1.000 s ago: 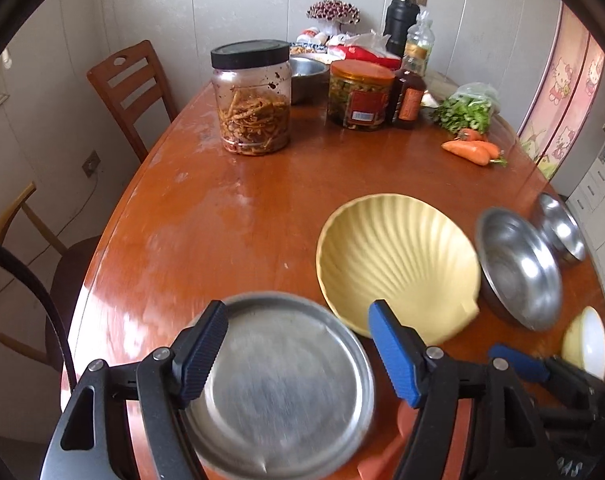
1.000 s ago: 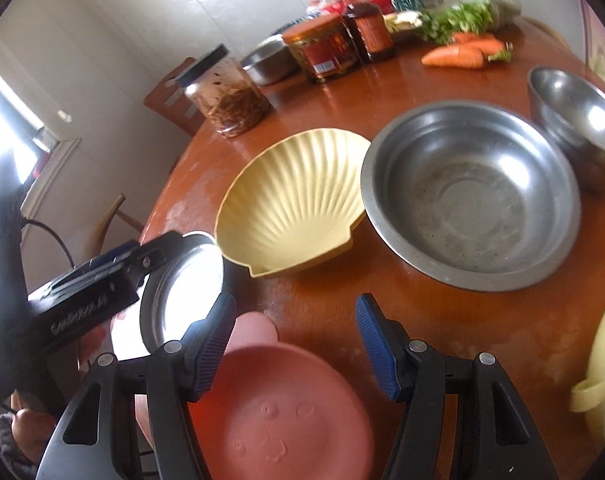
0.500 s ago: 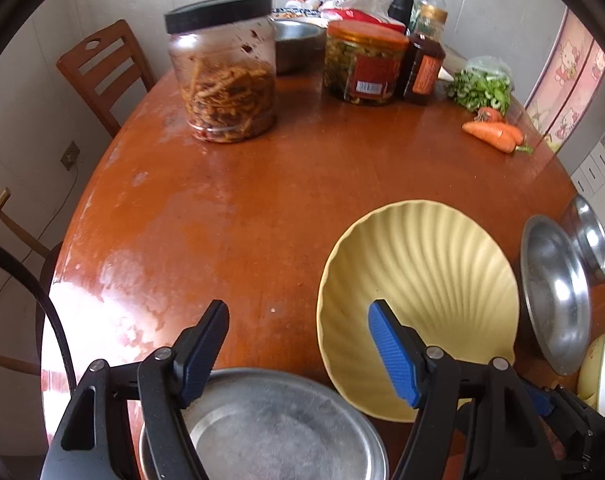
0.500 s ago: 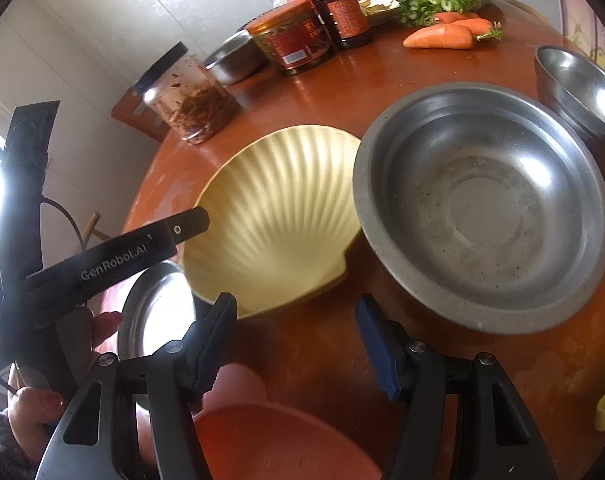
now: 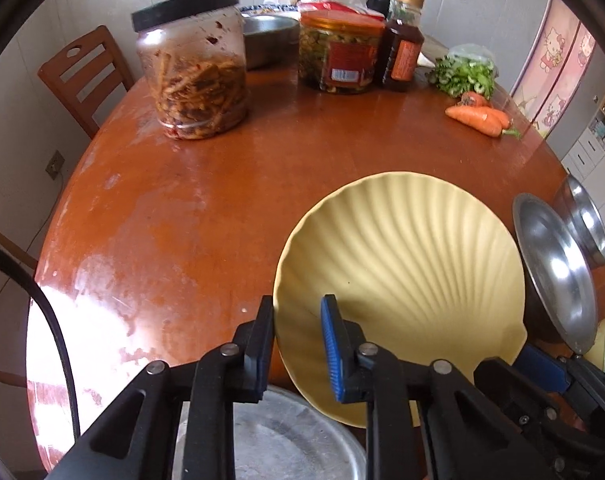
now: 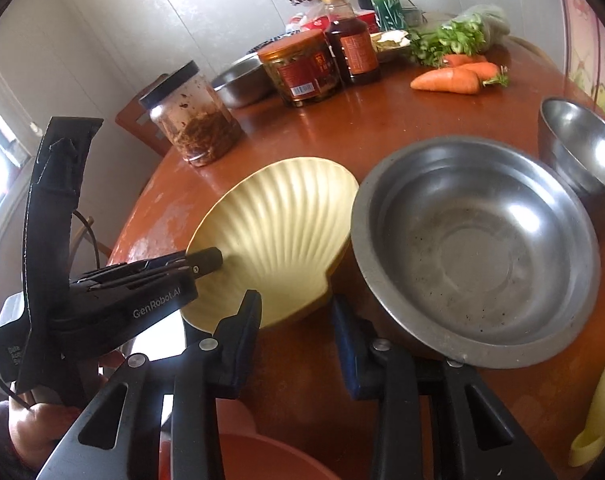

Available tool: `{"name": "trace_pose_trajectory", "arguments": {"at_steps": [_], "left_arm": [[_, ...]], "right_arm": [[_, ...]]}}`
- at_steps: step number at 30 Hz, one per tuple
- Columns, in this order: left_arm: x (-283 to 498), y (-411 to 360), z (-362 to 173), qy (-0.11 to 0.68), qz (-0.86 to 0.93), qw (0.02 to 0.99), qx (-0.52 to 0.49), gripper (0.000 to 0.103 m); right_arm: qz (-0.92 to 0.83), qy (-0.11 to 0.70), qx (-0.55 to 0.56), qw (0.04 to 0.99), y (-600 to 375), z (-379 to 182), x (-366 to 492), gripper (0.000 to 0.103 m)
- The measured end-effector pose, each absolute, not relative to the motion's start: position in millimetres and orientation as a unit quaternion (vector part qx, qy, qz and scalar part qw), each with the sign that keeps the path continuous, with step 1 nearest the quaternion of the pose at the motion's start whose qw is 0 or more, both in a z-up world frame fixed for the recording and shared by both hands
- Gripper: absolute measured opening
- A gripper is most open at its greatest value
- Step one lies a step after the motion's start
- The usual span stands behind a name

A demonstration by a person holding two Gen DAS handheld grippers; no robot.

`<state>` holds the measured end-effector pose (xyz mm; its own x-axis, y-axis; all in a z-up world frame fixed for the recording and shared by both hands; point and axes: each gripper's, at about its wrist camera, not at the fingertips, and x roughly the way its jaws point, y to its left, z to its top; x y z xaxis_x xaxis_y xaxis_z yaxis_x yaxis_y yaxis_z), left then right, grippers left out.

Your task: Organize plates and bowls

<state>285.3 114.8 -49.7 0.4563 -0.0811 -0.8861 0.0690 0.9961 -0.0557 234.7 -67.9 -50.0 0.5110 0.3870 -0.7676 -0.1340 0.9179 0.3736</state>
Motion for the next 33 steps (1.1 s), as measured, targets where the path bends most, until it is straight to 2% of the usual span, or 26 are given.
{"name": "trace_pose_trajectory", "arguments": {"at_steps": [9,20,33], "left_arm": [[264.9,127.7,-25.9,0.493,-0.031,0.870,-0.006,0.021],[194.4,114.7,13.9,0.454,-0.041,0.890,-0.022,0.021],[109.2,75.6,11.5,0.449,-0.037,0.893,-0.008,0.022]], "right_arm": [[0.181,0.463,0.136,0.857,-60.4,-38.9,226.1,0.037],[0.237,0.460,0.110,0.849,-76.5,-10.7,184.1,0.038],[0.262,0.454,0.073,0.849,-113.5,-8.9,105.7,0.038]]}}
